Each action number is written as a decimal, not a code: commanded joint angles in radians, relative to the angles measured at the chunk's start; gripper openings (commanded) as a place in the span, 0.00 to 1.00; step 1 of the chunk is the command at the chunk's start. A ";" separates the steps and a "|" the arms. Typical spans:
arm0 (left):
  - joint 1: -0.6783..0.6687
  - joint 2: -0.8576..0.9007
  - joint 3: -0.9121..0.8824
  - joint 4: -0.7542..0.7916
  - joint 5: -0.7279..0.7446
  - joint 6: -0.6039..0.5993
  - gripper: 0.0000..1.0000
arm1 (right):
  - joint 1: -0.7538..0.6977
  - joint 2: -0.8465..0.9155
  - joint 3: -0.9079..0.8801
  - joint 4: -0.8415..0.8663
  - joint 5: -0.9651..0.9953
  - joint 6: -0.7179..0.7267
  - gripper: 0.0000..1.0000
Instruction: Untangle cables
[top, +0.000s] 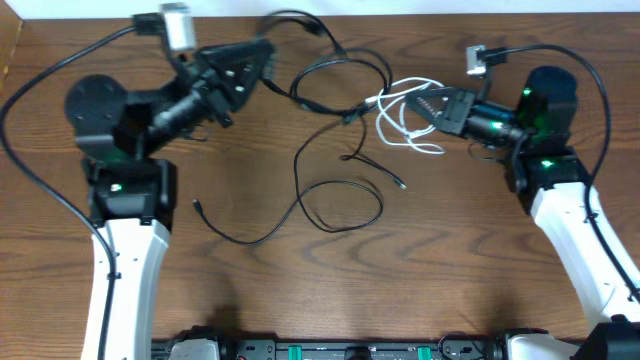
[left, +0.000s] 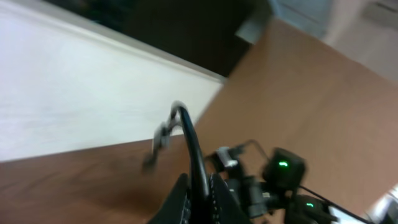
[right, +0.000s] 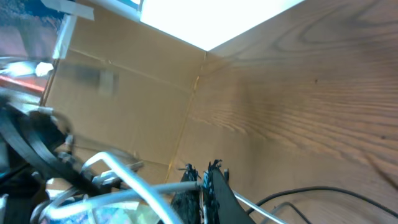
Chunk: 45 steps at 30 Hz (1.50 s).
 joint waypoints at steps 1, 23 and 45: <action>0.095 -0.009 0.009 -0.035 -0.005 0.025 0.08 | -0.068 -0.006 0.010 -0.003 -0.080 -0.014 0.01; 0.329 -0.009 0.009 -0.377 -0.122 0.239 0.07 | -0.219 -0.006 0.010 -0.003 -0.179 -0.007 0.01; 0.301 -0.006 0.009 -0.533 0.048 0.354 0.45 | -0.175 -0.006 0.010 0.076 -0.209 0.115 0.01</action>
